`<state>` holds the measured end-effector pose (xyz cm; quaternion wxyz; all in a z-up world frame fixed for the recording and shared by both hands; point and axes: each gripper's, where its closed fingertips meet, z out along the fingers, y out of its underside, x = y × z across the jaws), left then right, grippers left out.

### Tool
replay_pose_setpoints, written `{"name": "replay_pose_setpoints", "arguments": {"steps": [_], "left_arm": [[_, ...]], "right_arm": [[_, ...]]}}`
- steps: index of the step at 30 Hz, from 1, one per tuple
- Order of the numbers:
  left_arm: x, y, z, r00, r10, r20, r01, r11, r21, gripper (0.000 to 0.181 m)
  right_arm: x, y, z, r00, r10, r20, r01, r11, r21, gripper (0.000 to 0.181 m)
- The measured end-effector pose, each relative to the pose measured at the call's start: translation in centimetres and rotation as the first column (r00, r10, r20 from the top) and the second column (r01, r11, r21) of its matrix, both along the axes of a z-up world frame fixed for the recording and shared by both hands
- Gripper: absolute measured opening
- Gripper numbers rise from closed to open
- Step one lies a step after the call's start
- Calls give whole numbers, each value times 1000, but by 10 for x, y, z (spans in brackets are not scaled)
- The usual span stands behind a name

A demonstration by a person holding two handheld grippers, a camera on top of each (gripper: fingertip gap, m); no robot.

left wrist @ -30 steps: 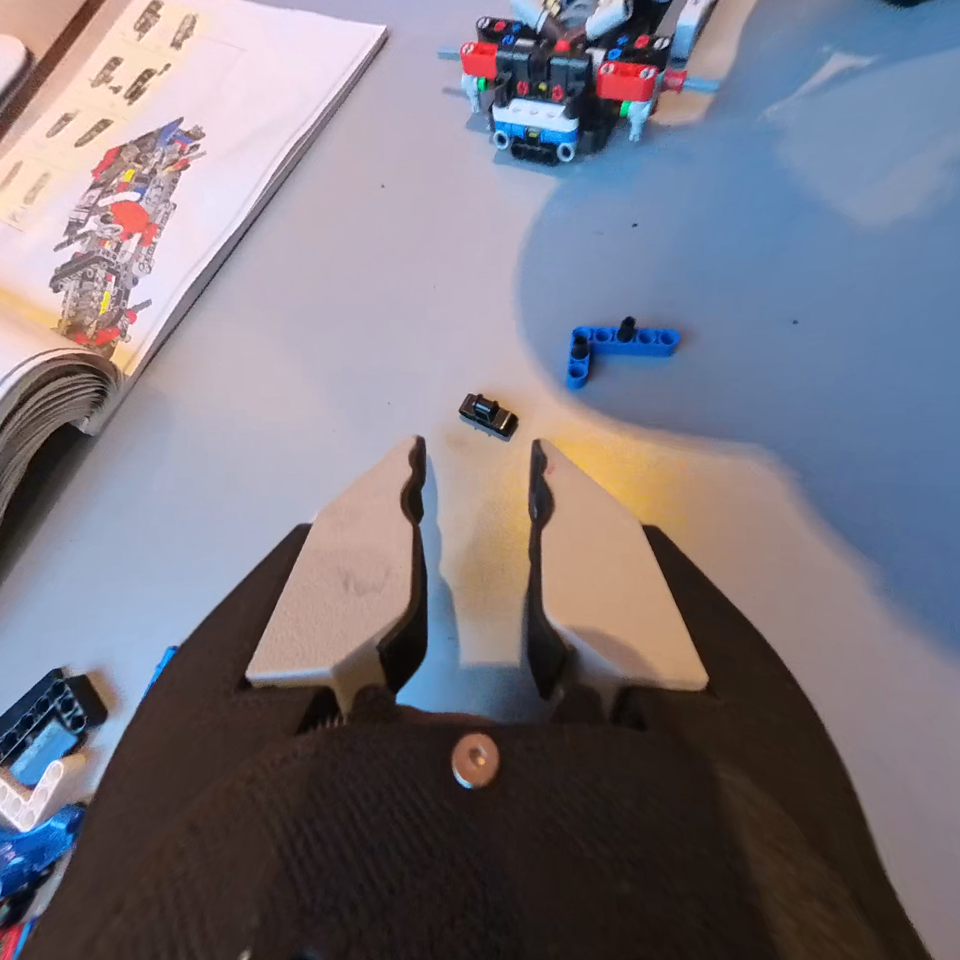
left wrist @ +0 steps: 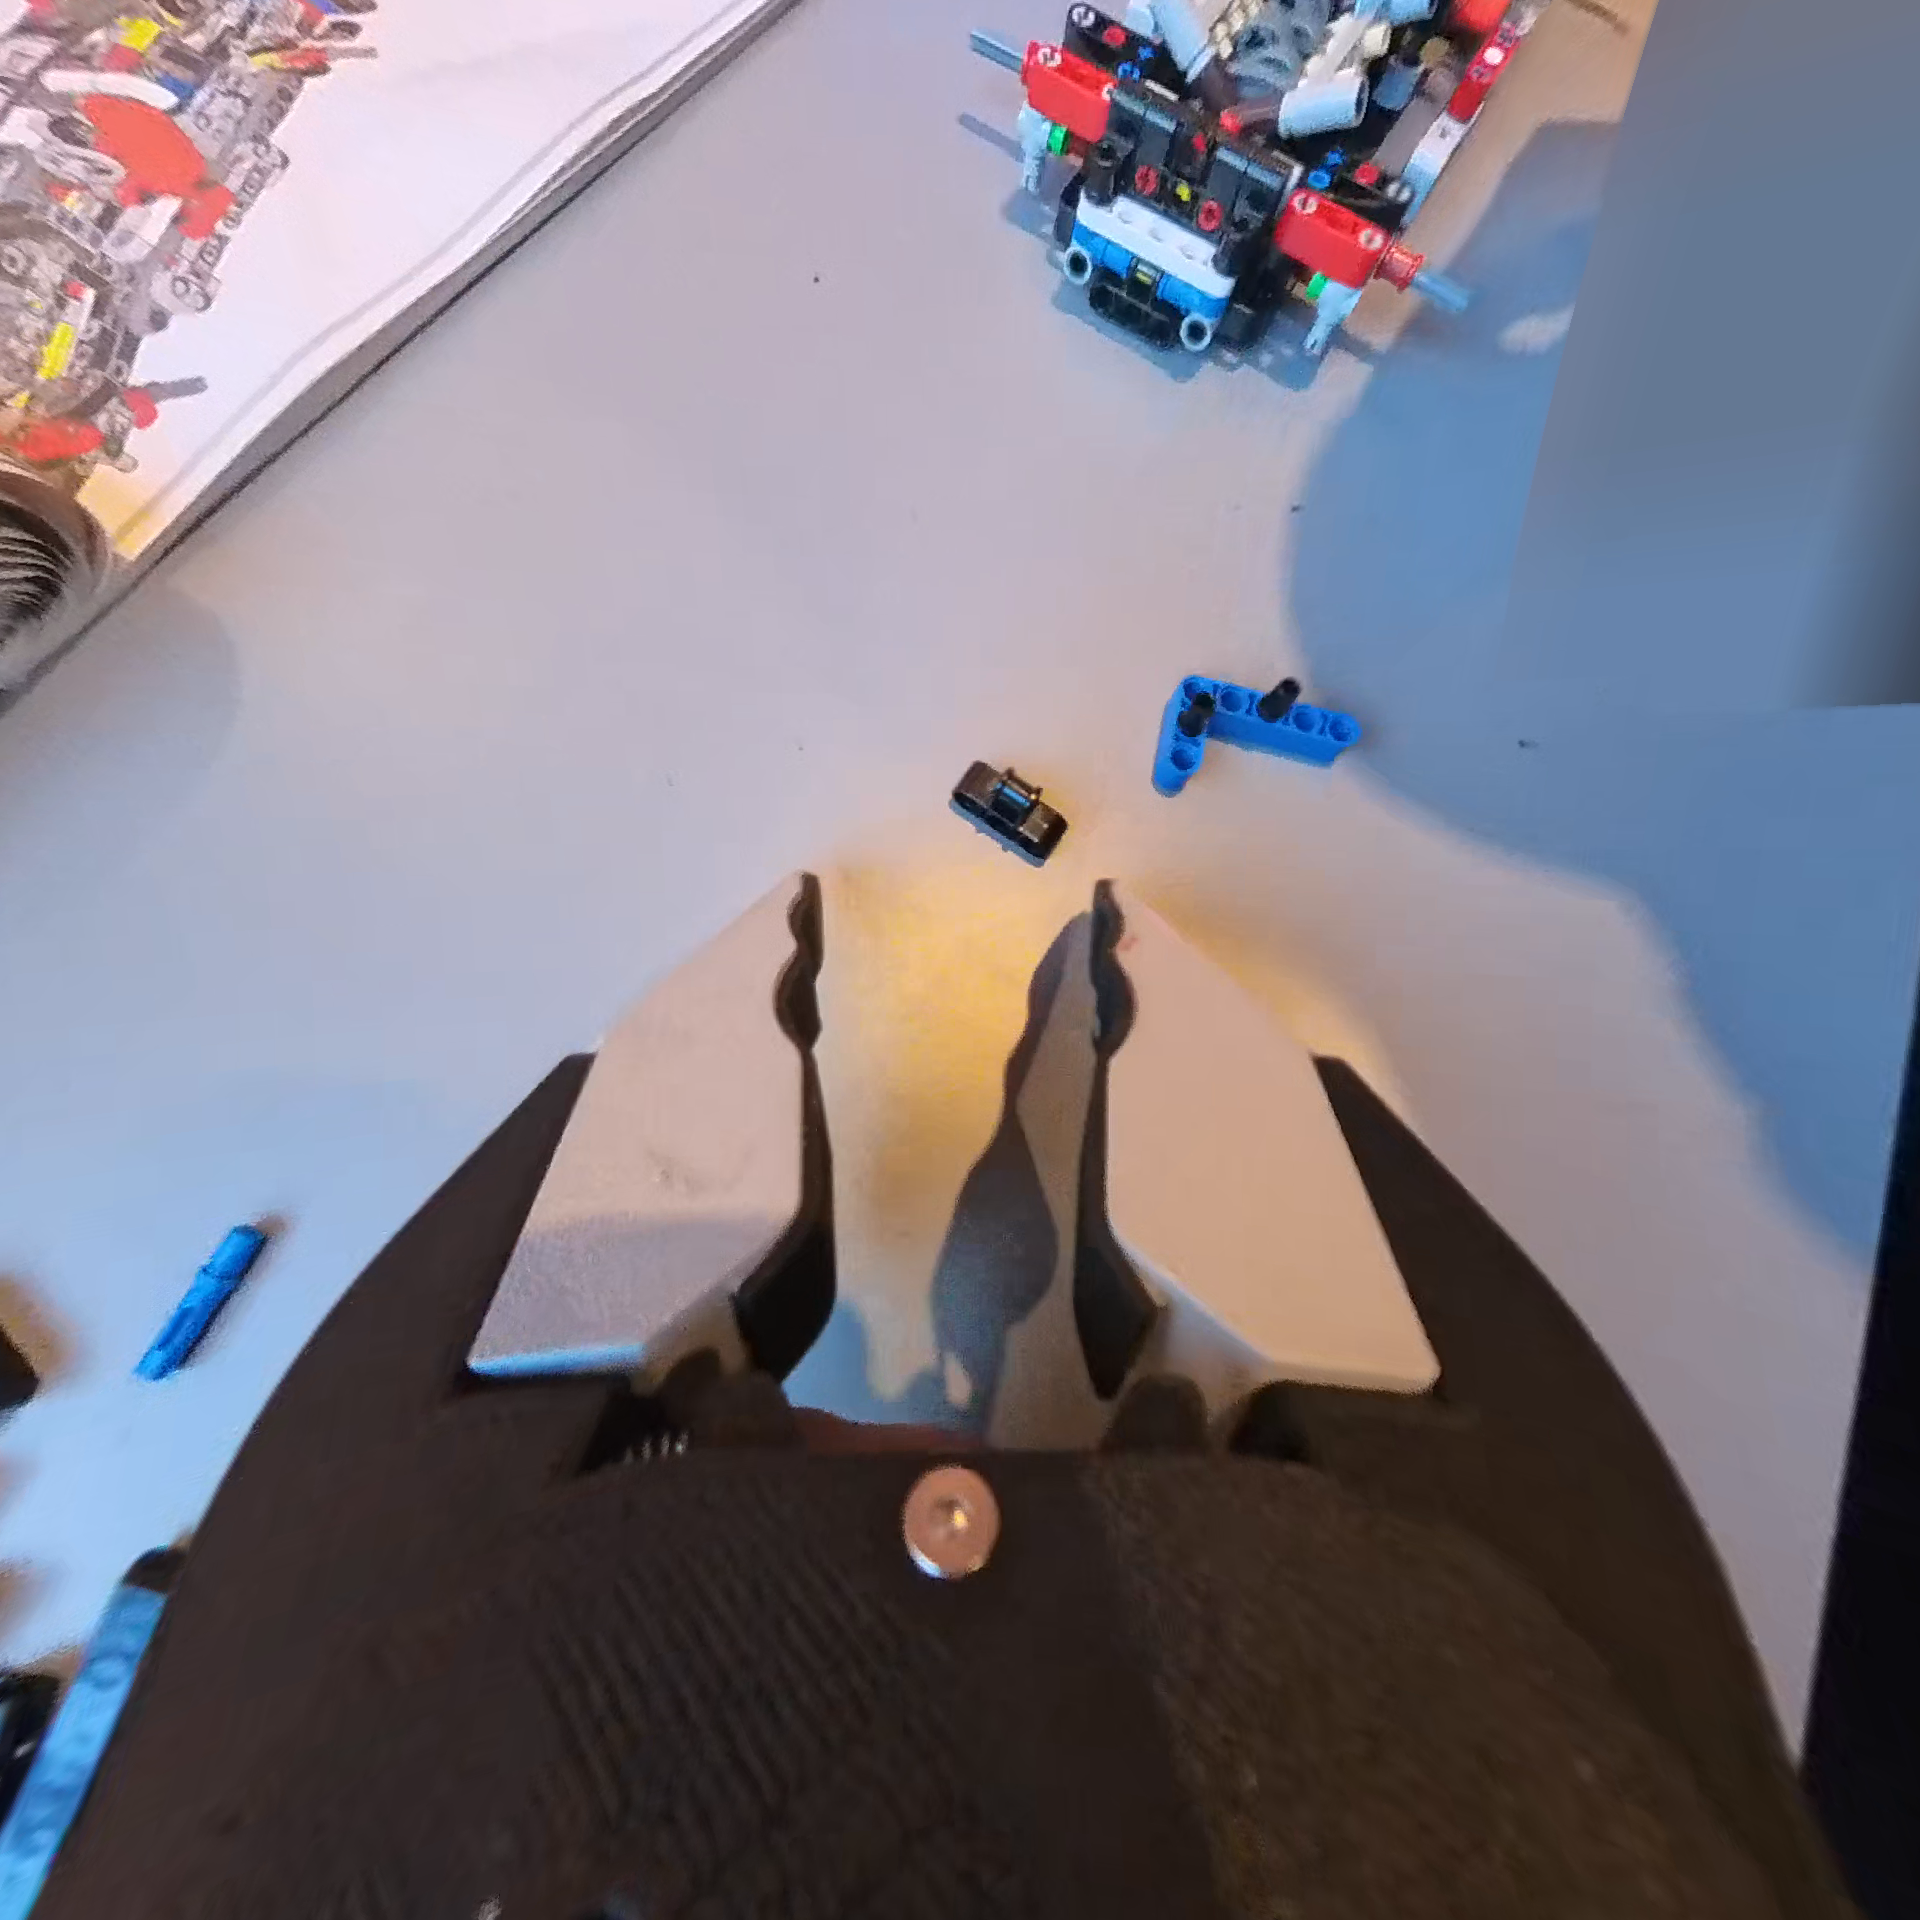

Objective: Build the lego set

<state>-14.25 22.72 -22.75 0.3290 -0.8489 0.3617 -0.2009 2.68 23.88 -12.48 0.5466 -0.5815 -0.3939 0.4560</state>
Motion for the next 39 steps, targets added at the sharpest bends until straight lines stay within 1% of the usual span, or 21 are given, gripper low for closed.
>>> {"name": "replay_pose_setpoints", "arguments": {"steps": [2, 4, 5, 7, 9, 11, 12, 15, 19, 22, 26, 28, 29, 31, 33, 34, 36, 37, 39], "left_arm": [[-5, 1, 2, 997, -34, -75, 37, 999, 34, 48], [-9, 1, 3, 978, -121, -169, 133, 989, 58, 47], [-7, -1, 6, 966, -179, -188, 193, 979, 58, 47], [0, -4, 12, 932, -294, -213, 310, 950, 44, 44], [7, -7, 15, 882, -403, -244, 418, 909, 10, 43], [11, -5, 13, 841, -458, -288, 474, 880, -17, 43], [14, -4, 11, 829, -472, -300, 486, 873, -33, 43], [12, 2, -2, 811, -462, -358, 472, 879, -67, 43], [22, 0, -7, 837, -458, -300, 460, 885, -70, 35], [24, -1, -8, 838, -467, -280, 468, 881, -68, 22], [22, 0, -8, 846, -449, -288, 459, 888, -38, 21], [23, 5, -1, 859, -402, -317, 440, 896, 55, 21], [30, 5, 9, 878, -378, -292, 427, 895, 126, 21], [52, 2, 43, 929, -328, -169, 366, 879, 306, 21], [75, -10, 80, 946, -323, -32, 300, 830, 470, 21], [84, -18, 93, 943, -330, 26, 270, 811, 519, 21], [102, -37, 112, 918, -371, 141, 229, 786, 574, 21], [109, -46, 120, 897, -395, 197, 215, 781, 586, 21], [117, -60, 128, 868, -420, 264, 193, 776, 600, 21]], "right_arm": [[-1, -1, -1, 1000, 0, 7, 0, 1000, 5, 0], [-2, -2, -2, 1000, 6, 16, -6, 1000, 8, 0], [-3, -2, -2, 1000, 7, 19, -7, 1000, 7, 0], [-2, -2, -2, 1000, 6, 18, -6, 1000, 7, 0], [-2, -2, -2, 1000, 4, 13, -4, 1000, 5, 0], [-1, -1, -1, 1000, 2, 7, -2, 1000, 2, 0], [-1, -1, -1, 1000, 1, 5, -1, 1000, 1, 0], [0, -1, -1, 1000, -1, 3, 1, 1000, 1, 0], [-1, -3, -2, 1000, 3, 10, -3, 1000, 6, 0], [-2, -3, -2, 1000, 7, 15, -7, 1000, 3, 0], [-3, -3, -3, 1000, 13, 21, -13, 1000, -3, 0], [-4, -4, -4, 999, 16, 28, -16, 1000, -2, 0], [-5, -4, -4, 1000, 15, 27, -15, 1000, -11, 0], [-10, -12, -7, 997, 63, 35, -61, 996, -71, 0], [-20, -26, -10, 987, 153, 45, -145, 977, -153, 5], [-25, -34, -9, 978, 204, 34, -193, 961, -198, 5], [-32, -38, -2, 971, 239, -25, -236, 926, -296, 9], [-34, -39, 5, 962, 258, -84, -271, 896, -350, 11], [-36, -44, 23, 920, 317, -232, -390, 805, -447, 13]]}}
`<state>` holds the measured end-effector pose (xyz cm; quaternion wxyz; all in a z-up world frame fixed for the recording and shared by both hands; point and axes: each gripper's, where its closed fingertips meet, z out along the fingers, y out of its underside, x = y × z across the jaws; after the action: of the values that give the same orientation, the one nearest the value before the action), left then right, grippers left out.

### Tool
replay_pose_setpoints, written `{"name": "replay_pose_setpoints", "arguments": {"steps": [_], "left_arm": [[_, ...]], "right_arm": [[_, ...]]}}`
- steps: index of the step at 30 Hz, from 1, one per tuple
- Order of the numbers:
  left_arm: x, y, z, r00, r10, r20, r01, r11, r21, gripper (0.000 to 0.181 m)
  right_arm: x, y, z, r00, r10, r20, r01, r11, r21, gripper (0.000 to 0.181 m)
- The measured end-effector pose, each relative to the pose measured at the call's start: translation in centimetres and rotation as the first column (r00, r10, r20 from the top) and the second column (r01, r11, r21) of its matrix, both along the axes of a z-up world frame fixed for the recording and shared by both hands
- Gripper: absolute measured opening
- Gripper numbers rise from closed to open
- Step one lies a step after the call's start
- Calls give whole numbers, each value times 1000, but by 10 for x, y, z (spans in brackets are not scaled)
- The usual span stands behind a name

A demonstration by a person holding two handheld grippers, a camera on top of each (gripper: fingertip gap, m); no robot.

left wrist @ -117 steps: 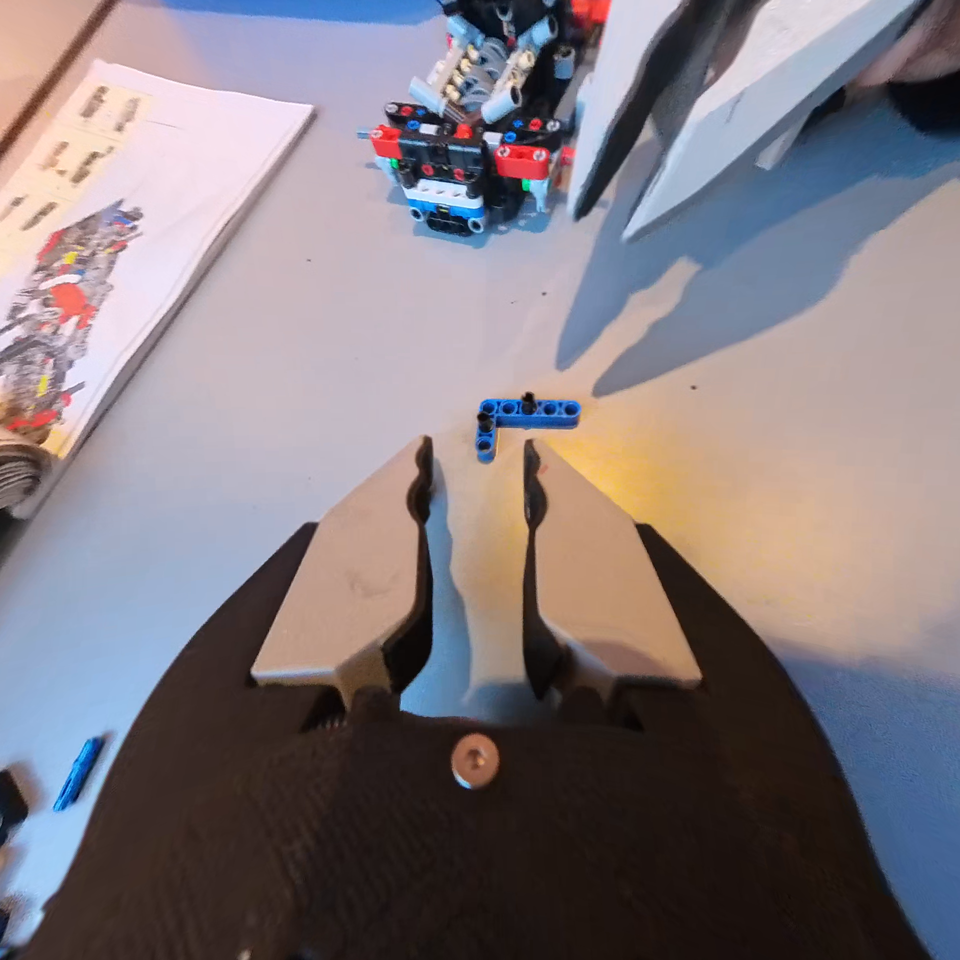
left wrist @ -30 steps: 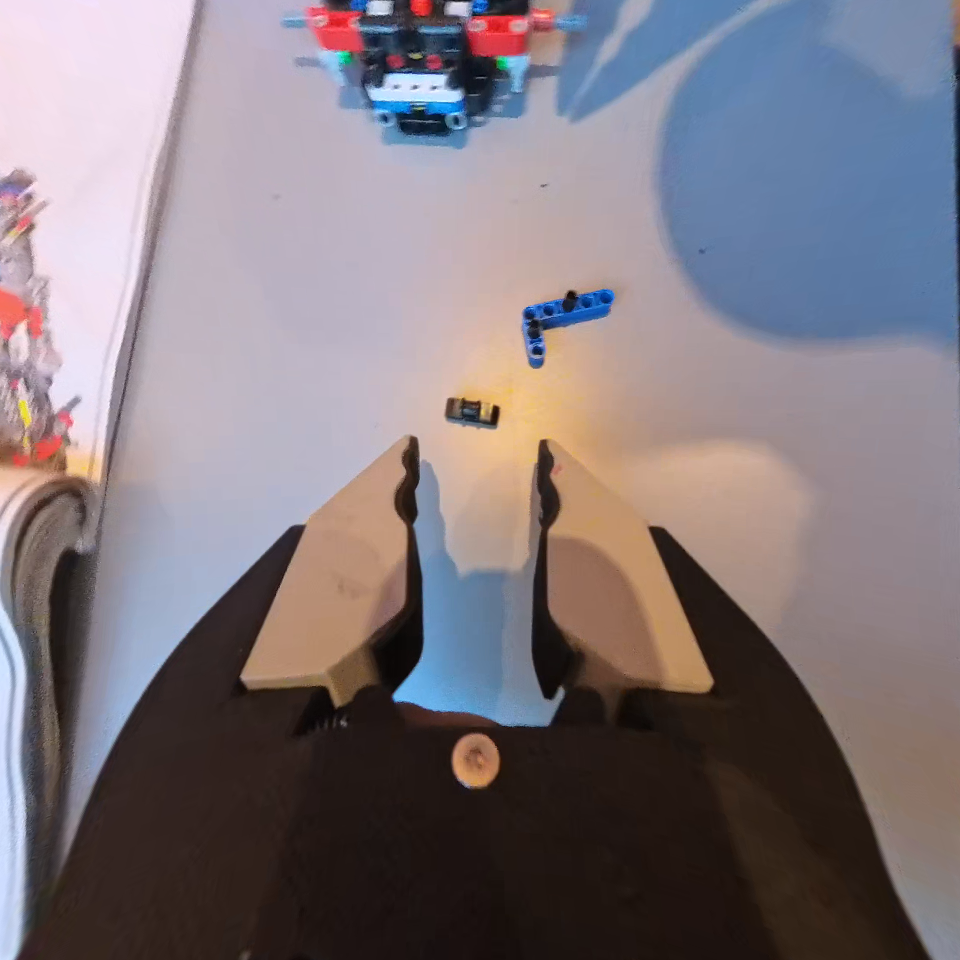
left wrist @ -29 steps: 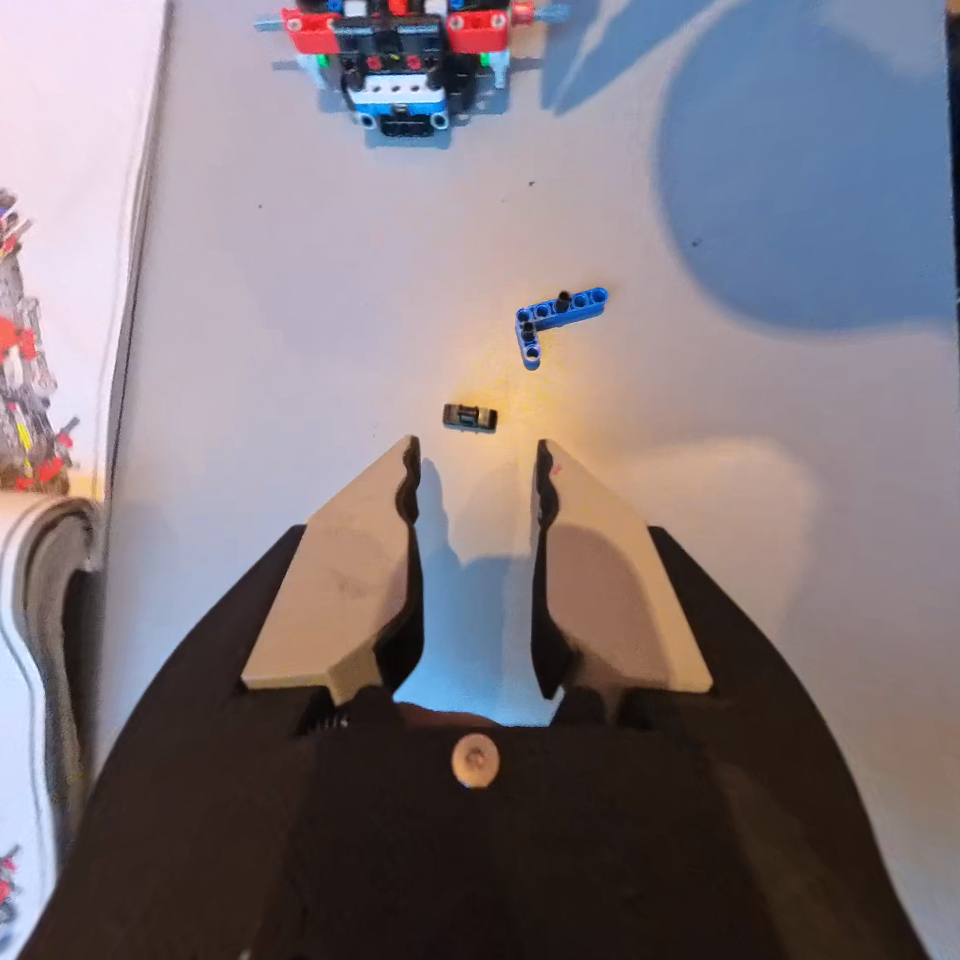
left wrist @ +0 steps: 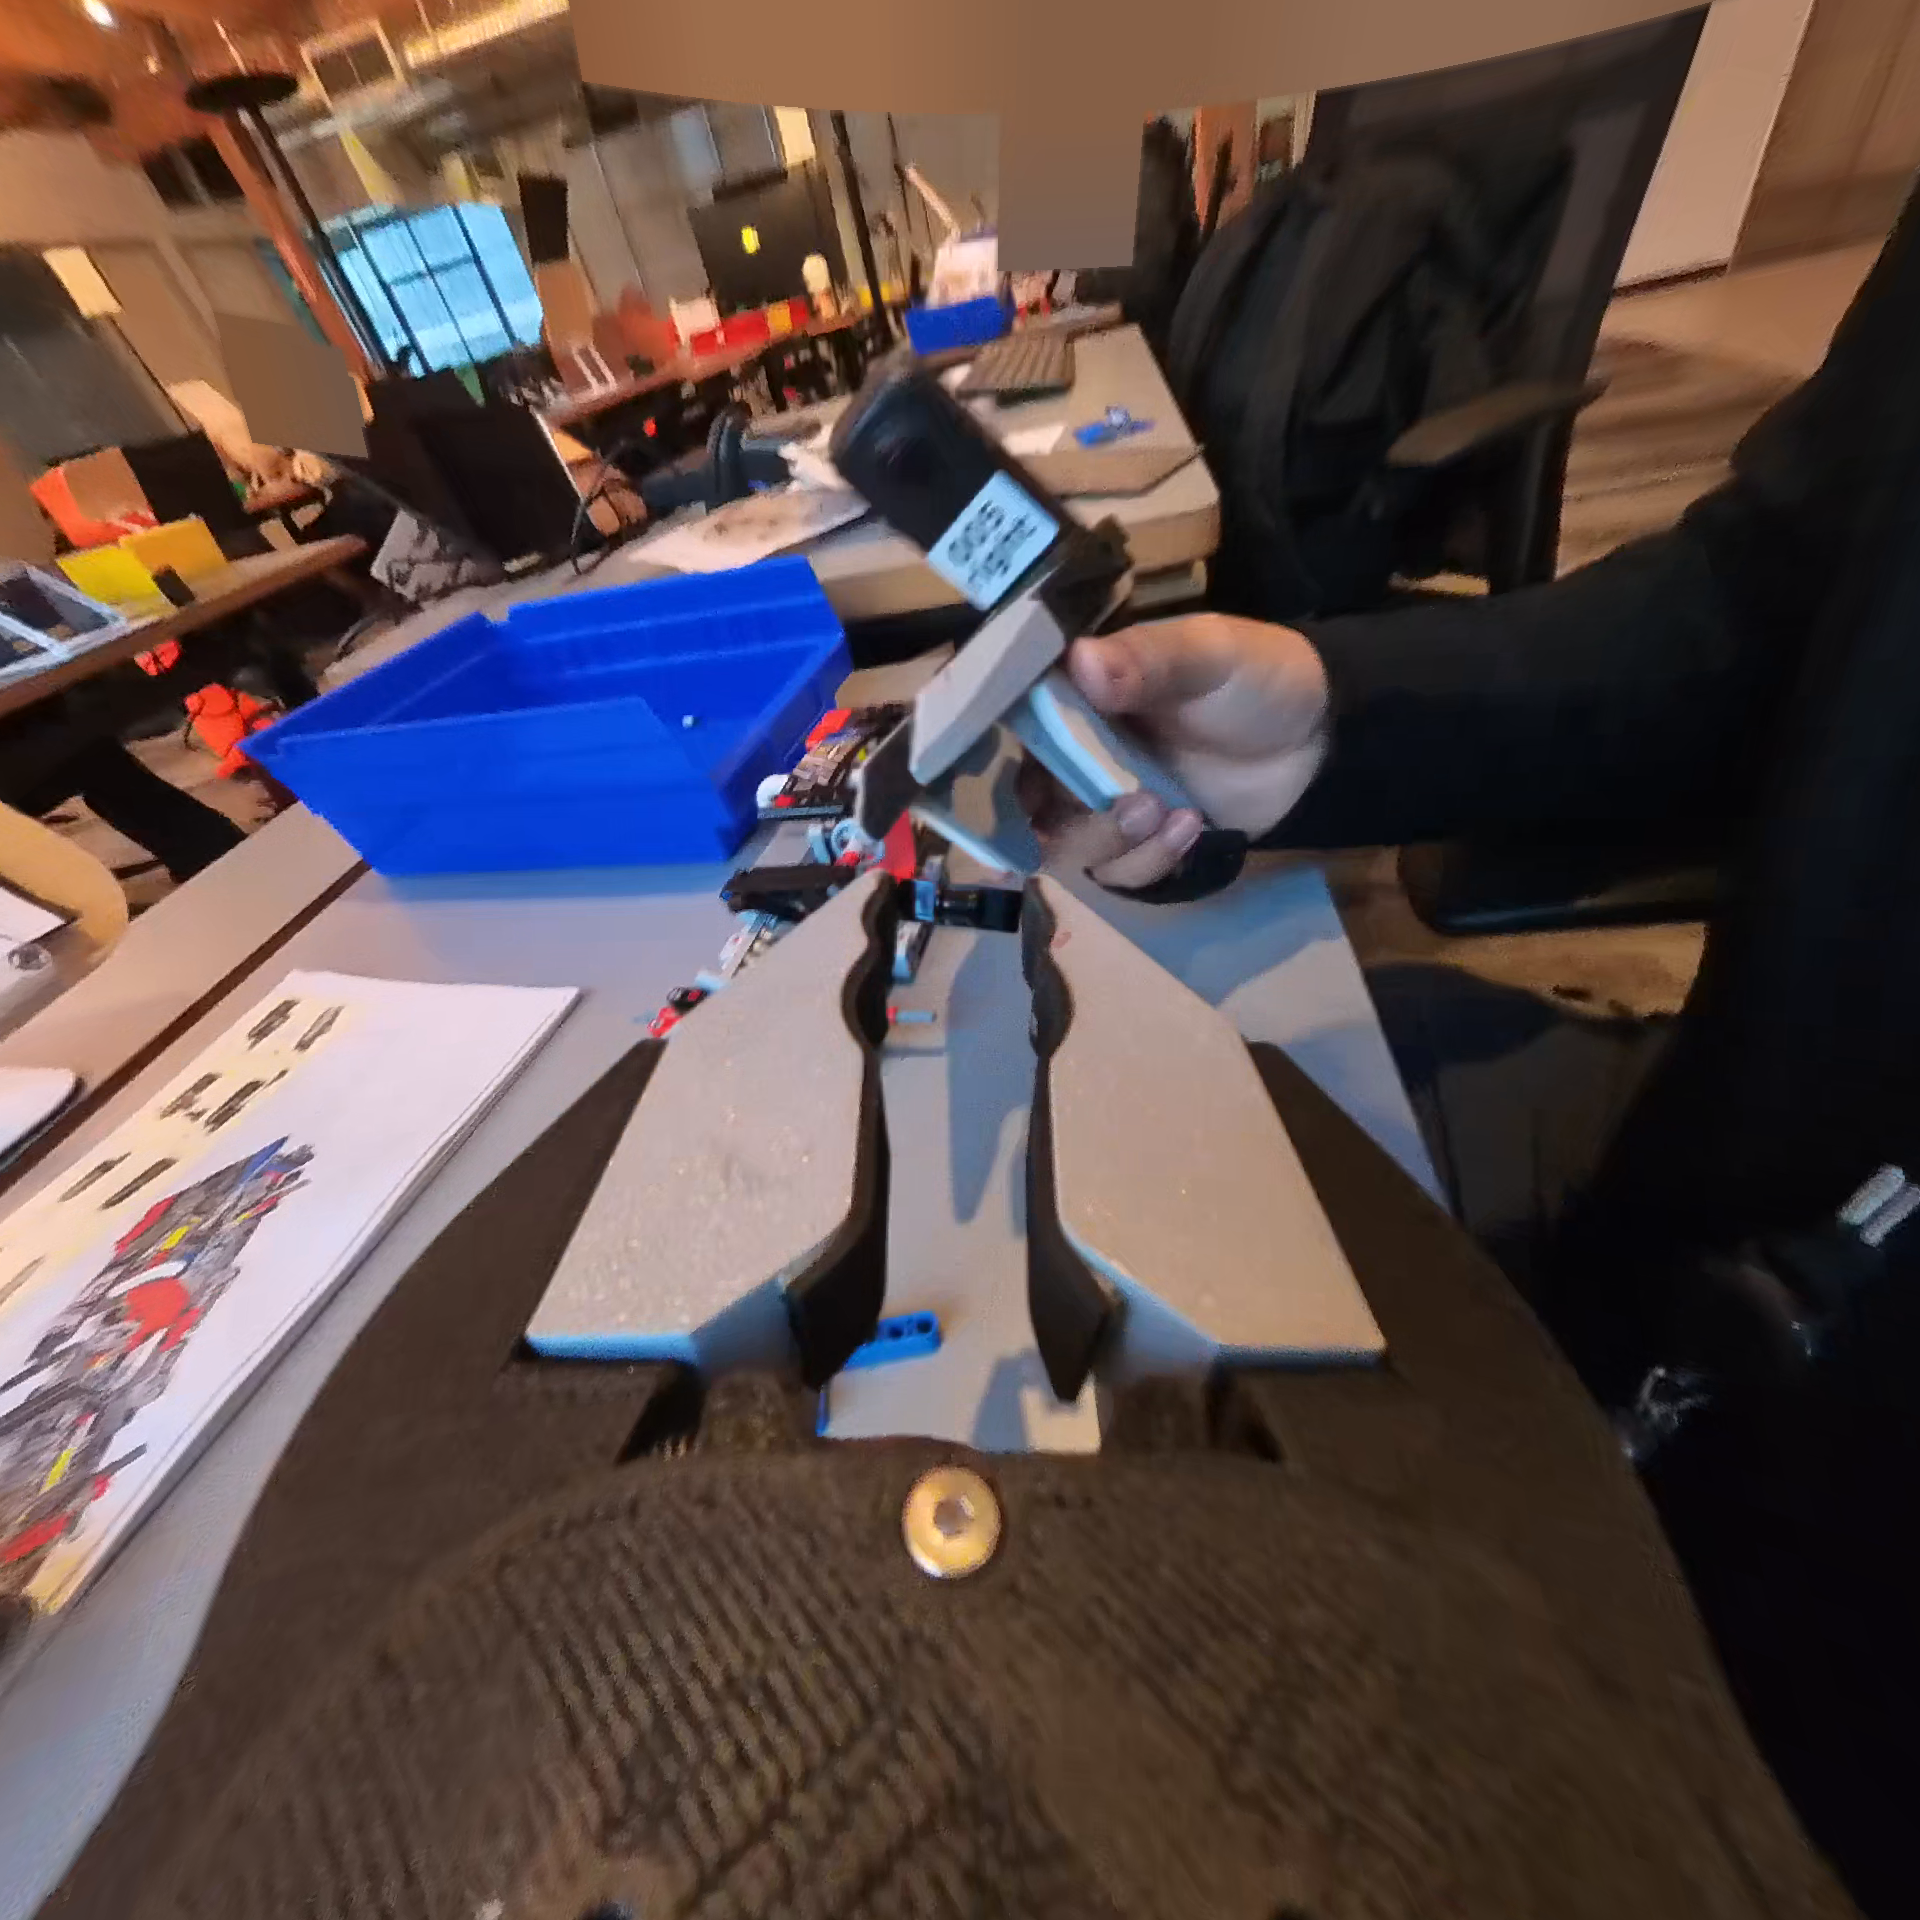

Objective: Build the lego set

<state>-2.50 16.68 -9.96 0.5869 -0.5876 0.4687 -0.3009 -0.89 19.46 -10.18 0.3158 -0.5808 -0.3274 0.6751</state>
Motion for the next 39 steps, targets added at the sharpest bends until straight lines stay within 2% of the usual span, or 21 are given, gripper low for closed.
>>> {"name": "replay_pose_setpoints", "arguments": {"steps": [2, 4, 9, 11, 12, 16, 17, 19, 21, 23, 26, 27, 28, 30, 31, 34, 39], "left_arm": [[3, -7, 3, 1000, -3, 23, 2, 1000, 16, 21], [6, -12, 6, 999, -3, 38, 2, 1000, 31, 21], [11, -22, 7, 999, 6, 34, -8, 998, 66, 21], [12, -25, 1, 1000, 14, 5, -14, 997, 77, 21], [12, -26, -2, 1000, 24, -5, -24, 997, 79, 21], [5, -22, -25, 991, 113, -79, -109, 993, 56, 21], [2, -19, -34, 983, 146, -108, -143, 989, 35, 23], [-5, -14, -52, 965, 203, -168, -209, 978, -17, 38], [-14, -10, -69, 943, 242, -230, -266, 961, -78, 40], [-21, -9, -86, 925, 247, -289, -297, 944, -144, 39], [-32, -4, -104, 891, 271, -363, -366, 903, -226, 39], [-32, -4, -105, 893, 264, -365, -365, 898, -245, 39], [-32, -4, -106, 895, 255, -365, -362, 894, -262, 38], [-33, -5, -110, 891, 251, -379, -371, 884, -285, 37], [-33, -7, -112, 887, 246, -391, -373, 881, -291, 38], [-35, -12, -113, 885, 236, -402, -364, 889, -278, 37], [-44, -17, -114, 887, 238, -396, -370, 879, -301, 37]], "right_arm": [[-3, -10, 10, 993, 97, -73, -104, 989, -103, 12], [-10, -24, 7, 981, 183, -65, -191, 970, -153, 11], [-22, -48, 3, 952, 288, -102, -305, 917, -256, 24], [-24, -56, 5, 936, 326, -134, -352, 894, -279, 18], [-25, -58, 3, 935, 331, -128, -354, 891, -284, 9], [-29, -53, -19, 967, 253, 9, -242, 934, -263, 6], [-29, -48, -27, 974, 218, 67, -196, 950, -243, 5], [-25, -32, -49, 966, 92, 240, -61, 989, -134, 4], [-12, -9, -75, 881, -102, 462, 67, 994, 92, 4], [6, 10, -93, 712, -308, 631, 86, 930, 357, 5], [37, 33, -117, 359, -562, 745, -85, 775, 626, 5], [41, 36, -121, 289, -605, 742, -147, 738, 659, 5], [41, 36, -124, 259, -625, 736, -190, 715, 673, 4], [41, 30, -132, 224, -613, 758, -246, 717, 653, 5], [39, 27, -132, 225, -607, 762, -258, 717, 647, 5], [27, 11, -131, 304, -533, 789, -234, 762, 604, 6], [14, -16, -121, 491, -342, 801, -129, 881, 455, 15]]}}
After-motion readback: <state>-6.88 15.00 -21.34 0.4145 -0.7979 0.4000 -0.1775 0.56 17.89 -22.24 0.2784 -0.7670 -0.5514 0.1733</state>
